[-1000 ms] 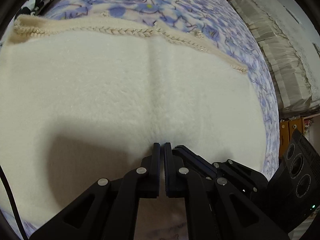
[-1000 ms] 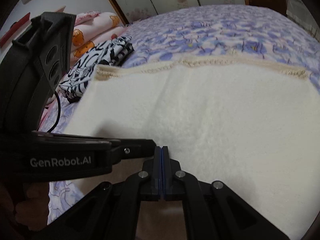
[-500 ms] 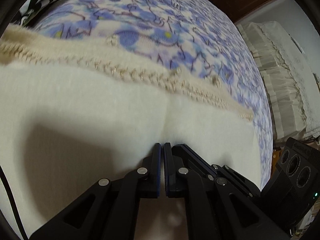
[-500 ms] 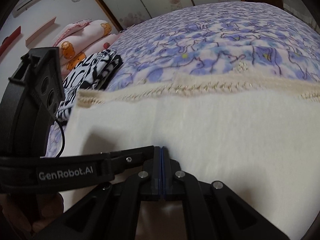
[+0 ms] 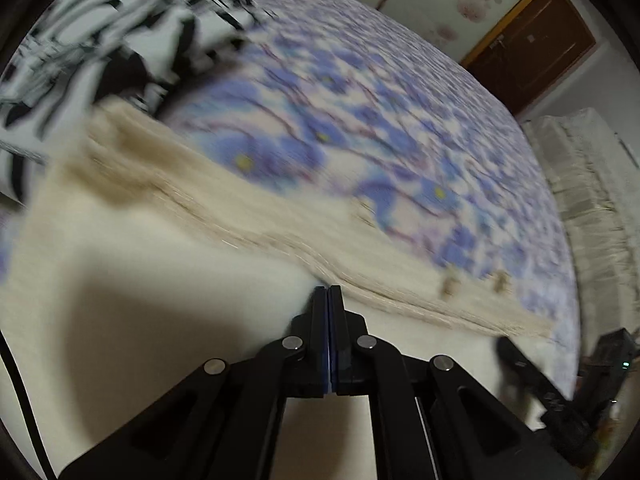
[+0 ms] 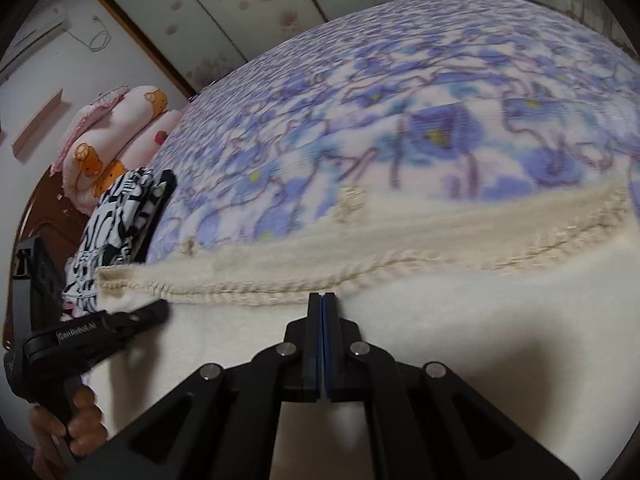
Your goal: Fold large clothes
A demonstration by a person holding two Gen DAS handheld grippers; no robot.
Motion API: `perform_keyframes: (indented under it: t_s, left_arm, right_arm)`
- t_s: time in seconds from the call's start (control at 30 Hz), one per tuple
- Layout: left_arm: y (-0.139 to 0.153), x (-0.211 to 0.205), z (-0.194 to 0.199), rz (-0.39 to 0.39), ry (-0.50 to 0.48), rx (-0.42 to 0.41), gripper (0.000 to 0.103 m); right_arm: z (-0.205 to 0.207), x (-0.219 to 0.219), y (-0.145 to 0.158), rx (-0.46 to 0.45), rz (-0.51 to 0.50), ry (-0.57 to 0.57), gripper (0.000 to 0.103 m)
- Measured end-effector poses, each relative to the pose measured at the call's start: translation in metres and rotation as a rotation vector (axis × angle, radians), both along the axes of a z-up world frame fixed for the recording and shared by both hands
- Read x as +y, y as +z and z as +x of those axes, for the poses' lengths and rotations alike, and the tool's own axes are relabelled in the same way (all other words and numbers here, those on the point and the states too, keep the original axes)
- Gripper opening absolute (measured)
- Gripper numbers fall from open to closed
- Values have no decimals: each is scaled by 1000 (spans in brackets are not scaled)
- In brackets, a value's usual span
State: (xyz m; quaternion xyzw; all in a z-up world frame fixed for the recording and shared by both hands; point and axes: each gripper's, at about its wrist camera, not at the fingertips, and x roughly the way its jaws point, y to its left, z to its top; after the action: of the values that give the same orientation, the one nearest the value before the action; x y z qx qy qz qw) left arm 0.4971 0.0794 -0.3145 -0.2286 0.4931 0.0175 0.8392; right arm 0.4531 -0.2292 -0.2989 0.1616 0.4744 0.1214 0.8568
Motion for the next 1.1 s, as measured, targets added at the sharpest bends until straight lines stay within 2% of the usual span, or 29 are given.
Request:
perform_keyframes:
  t_s: [0.03,0.13,0.23,0.27,0.3,0.37,0.43,0.5,0.57,0.63,0.7,0.87,1.0,1.1]
  left_arm:
    - [0,12,0,6,20,5,1]
    - [-3,46,1,-51,79,23,1]
    - [2,71,-2,18,146,7,1]
    - [4,81,-2,57,178,-1,1]
    - [4,93,-3,59,208,-8,1]
    - [-2,113,-2,-39,227,-6,1]
    - [-10,123,1,-97,242,-5,1]
    - [-16,125,7,-90,237,-7,1]
    - [-24,123,15,-68,239,8,1]
    - [-30,120,19,-48,252,0,1]
    - [-35,119,18,-46,273,-19,1]
    - [-49,123,18,-89,289,-18,1]
    - [-44,118,17,-36,243,-10,1]
    - [-36,114,12,15,181,0,1]
  right_arm:
    - [-1,-6,1,-3,-14,-11,0]
    - [-5,-26,4,-7,-52,-50,0]
    - [-8,-53,7,-10,-50,-140,0]
    - [-9,-60,7,-6,-76,-173,0]
    - [-10,-67,9,-12,-121,-215,0]
    - [-10,-84,12,-18,-146,-290,0]
    - [-12,-103,13,-7,-158,-376,0]
    - [-13,-120,11,14,-147,-438,0]
    - [-15,-133,9,19,-68,-473,0]
    - [-16,-133,8,21,-51,-479,0]
    - [-16,-127,8,17,-98,-460,0]
    - [-15,-119,4,14,-147,-446,0]
    - [-18,-122,6,21,-153,-444,0]
    - [-20,-120,9,31,-199,-421,0]
